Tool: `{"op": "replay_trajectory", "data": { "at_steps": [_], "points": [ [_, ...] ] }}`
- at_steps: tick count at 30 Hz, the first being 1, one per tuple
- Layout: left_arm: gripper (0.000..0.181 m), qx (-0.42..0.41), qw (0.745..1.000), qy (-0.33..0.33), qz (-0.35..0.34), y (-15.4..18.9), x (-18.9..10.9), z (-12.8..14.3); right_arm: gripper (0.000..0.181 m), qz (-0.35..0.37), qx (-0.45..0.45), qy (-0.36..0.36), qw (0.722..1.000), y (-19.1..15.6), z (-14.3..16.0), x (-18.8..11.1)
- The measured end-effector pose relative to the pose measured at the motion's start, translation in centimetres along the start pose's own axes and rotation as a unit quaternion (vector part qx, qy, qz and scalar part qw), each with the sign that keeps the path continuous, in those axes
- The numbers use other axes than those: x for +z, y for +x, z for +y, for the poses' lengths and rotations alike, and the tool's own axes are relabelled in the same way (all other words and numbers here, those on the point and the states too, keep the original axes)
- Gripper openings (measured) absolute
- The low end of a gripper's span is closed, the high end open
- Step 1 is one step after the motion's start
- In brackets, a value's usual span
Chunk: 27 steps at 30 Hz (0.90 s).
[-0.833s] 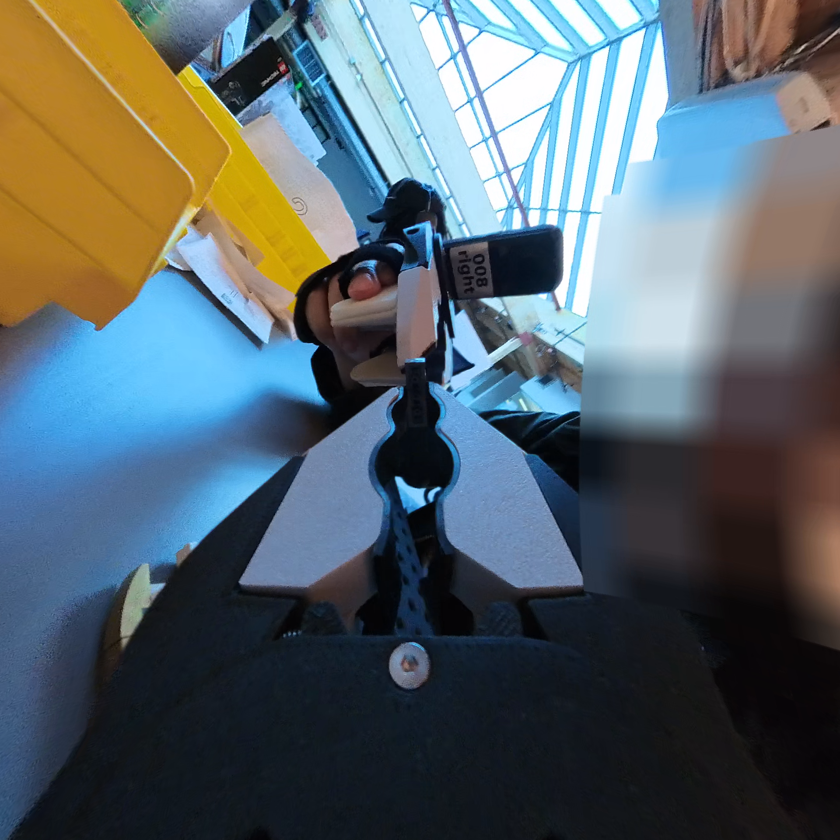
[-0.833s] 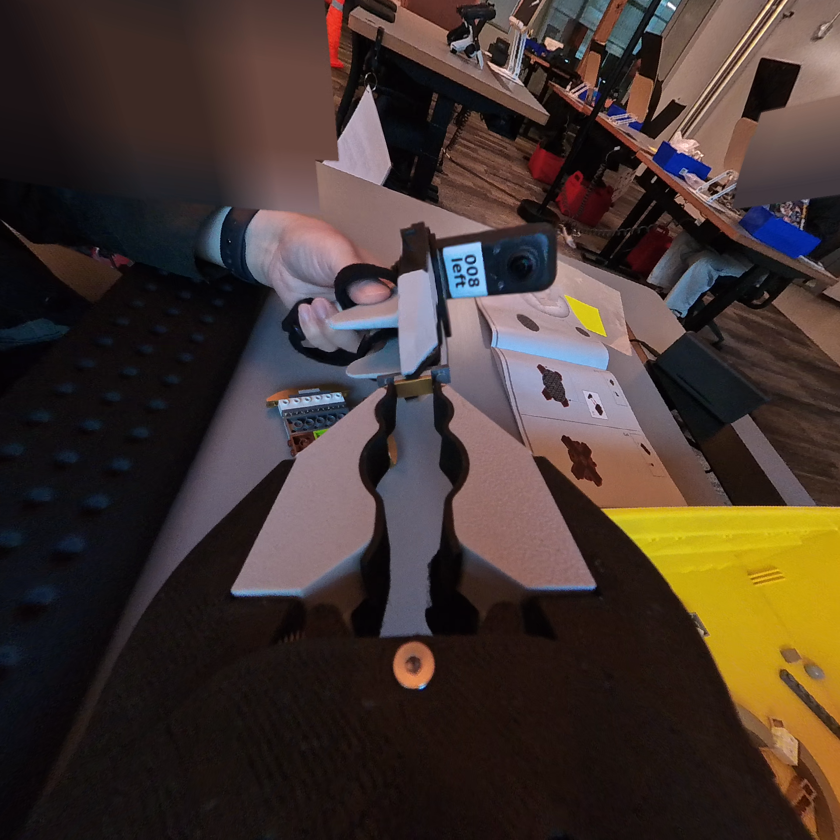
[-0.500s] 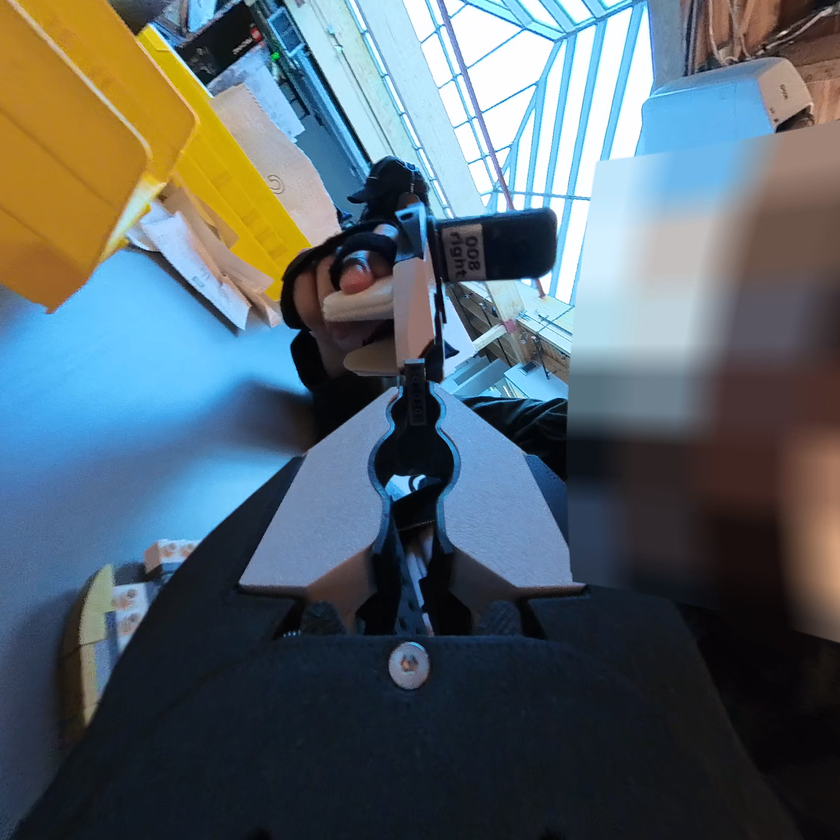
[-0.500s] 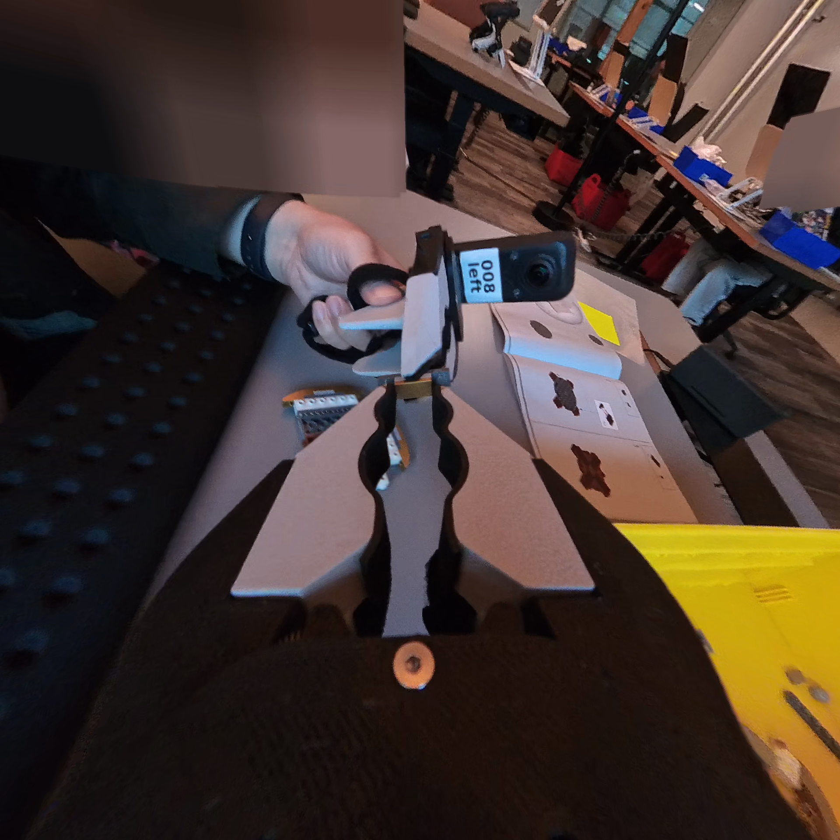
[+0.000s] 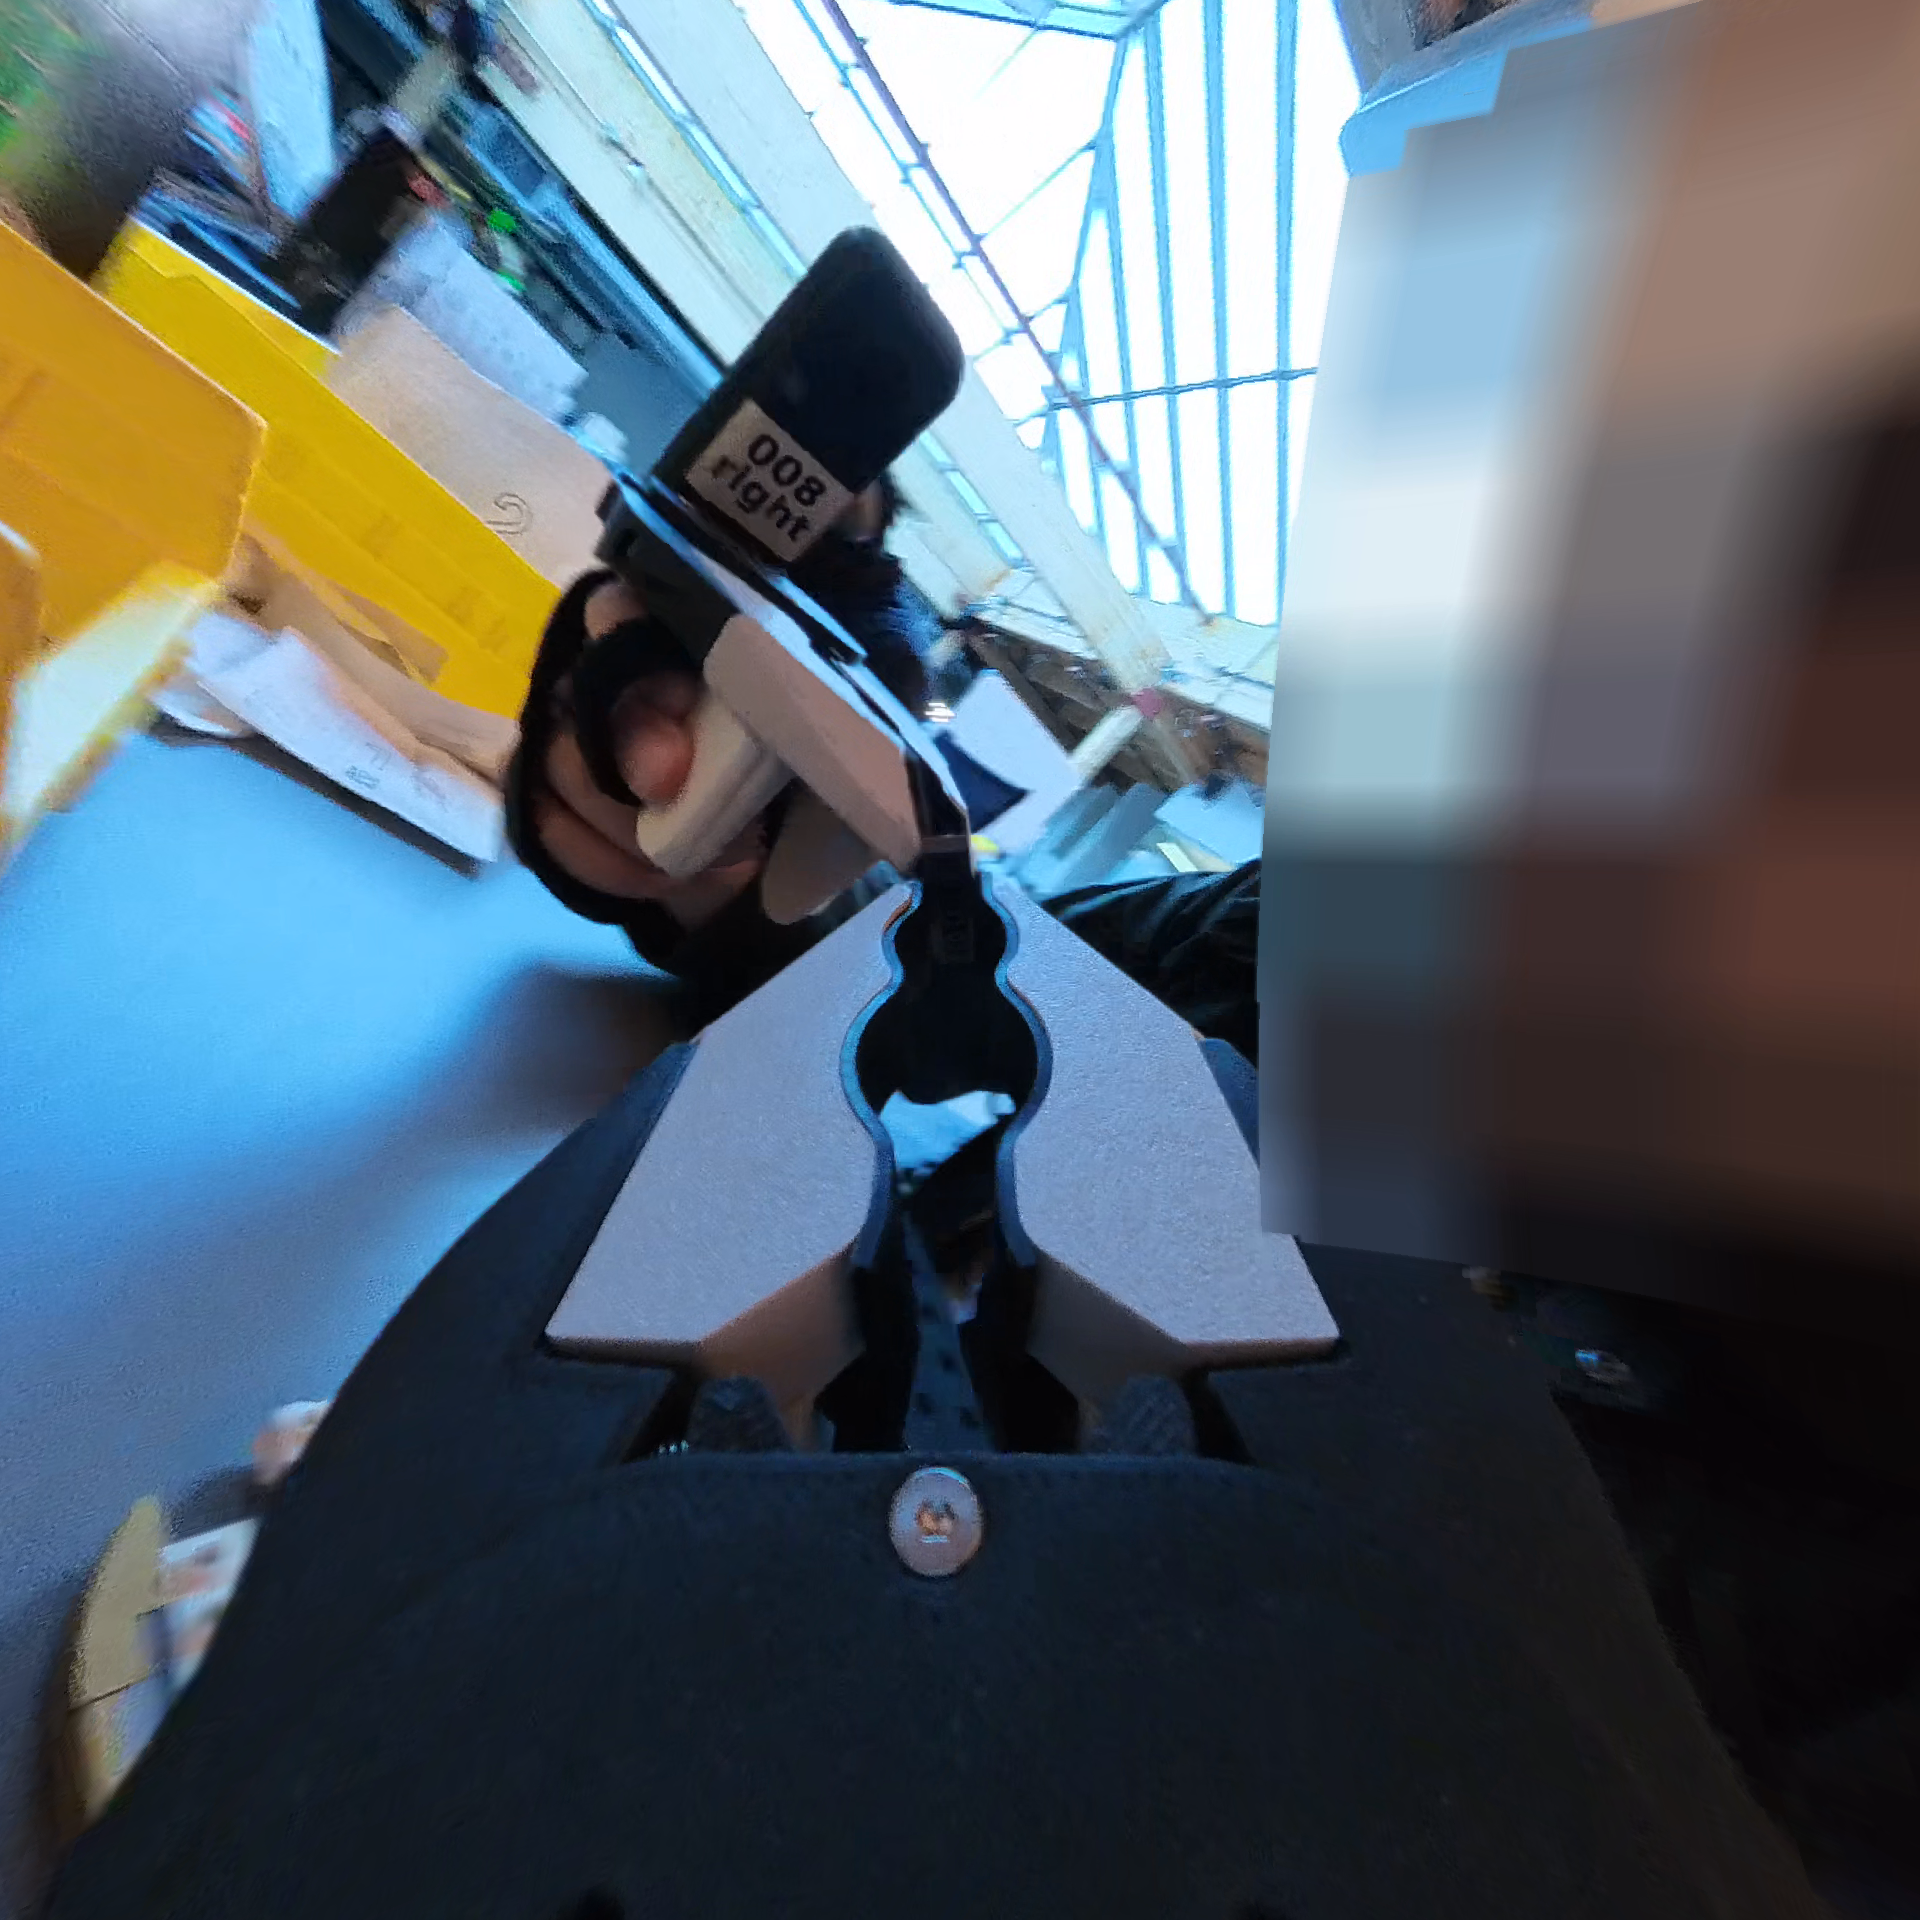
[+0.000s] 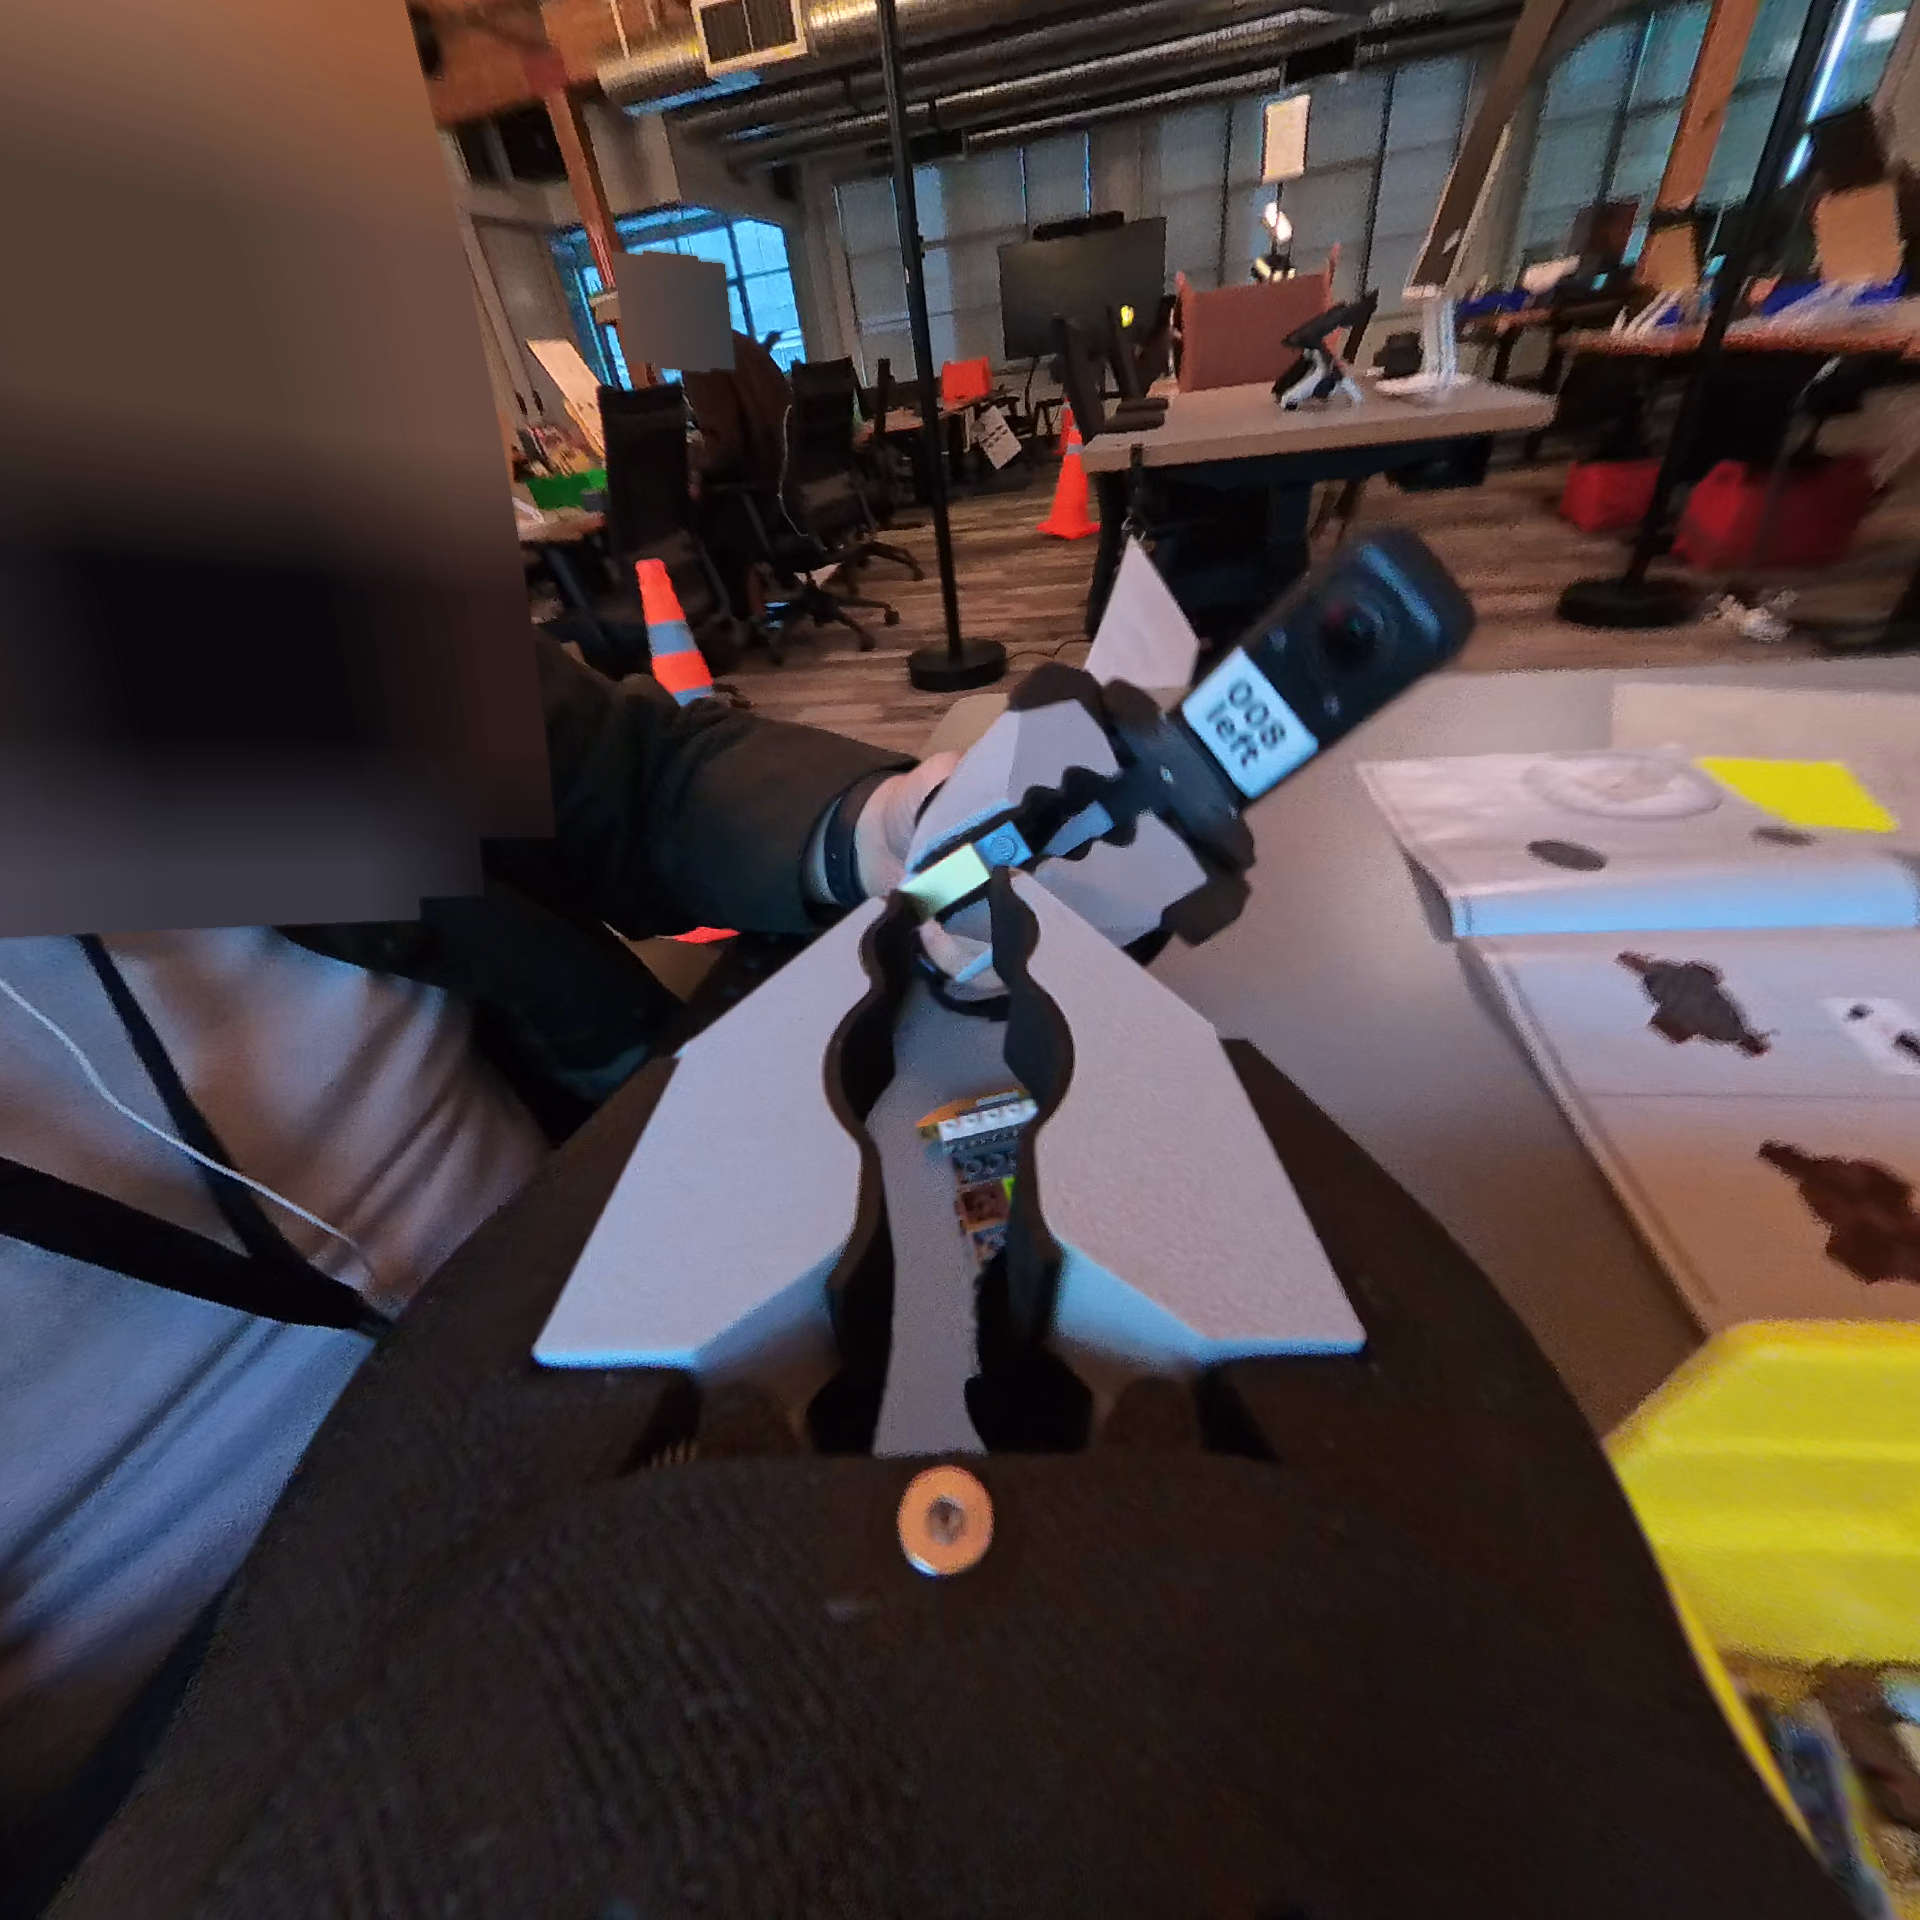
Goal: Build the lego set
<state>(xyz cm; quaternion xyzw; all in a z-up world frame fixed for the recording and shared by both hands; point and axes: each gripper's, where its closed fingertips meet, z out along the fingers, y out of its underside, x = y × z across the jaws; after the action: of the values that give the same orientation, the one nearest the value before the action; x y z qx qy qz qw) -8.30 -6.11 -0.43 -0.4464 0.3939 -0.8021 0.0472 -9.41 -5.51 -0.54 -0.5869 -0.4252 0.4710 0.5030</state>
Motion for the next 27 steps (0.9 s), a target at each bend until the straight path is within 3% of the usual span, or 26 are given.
{"op": "replay_trajectory", "data": {
  "at_steps": [1, 4, 7, 21, 27],
  "points": [
    [0.006, 0.030, 0.999, 0.003, -0.030, -0.5, -0.2, -0.3, 0.012, 0.000, 0.022, -0.003, 1.000, 0.4, 0.3, -0.2],
    [0.005, 0.108, 0.985, -0.020, -0.129, -2.1, -1.0, -0.3, 0.022, 0.017, 0.094, 0.009, 0.995, 1.5, 0.4, -0.5],
    [0.006, 0.130, 0.978, -0.024, -0.160, -2.6, -1.2, -0.4, 0.018, 0.030, 0.147, 0.008, 0.989, 2.2, 0.8, -0.2],
    [0.006, 0.159, 0.960, -0.053, -0.224, -4.2, -1.5, 0.2, 0.006, 0.069, 0.227, -0.018, 0.971, 3.7, 2.4, -0.4],
    [0.006, 0.120, 0.976, -0.048, -0.174, -3.2, -0.9, 0.6, 0.005, 0.037, 0.233, -0.028, 0.971, 2.8, 2.1, -0.4]
  ]
}}
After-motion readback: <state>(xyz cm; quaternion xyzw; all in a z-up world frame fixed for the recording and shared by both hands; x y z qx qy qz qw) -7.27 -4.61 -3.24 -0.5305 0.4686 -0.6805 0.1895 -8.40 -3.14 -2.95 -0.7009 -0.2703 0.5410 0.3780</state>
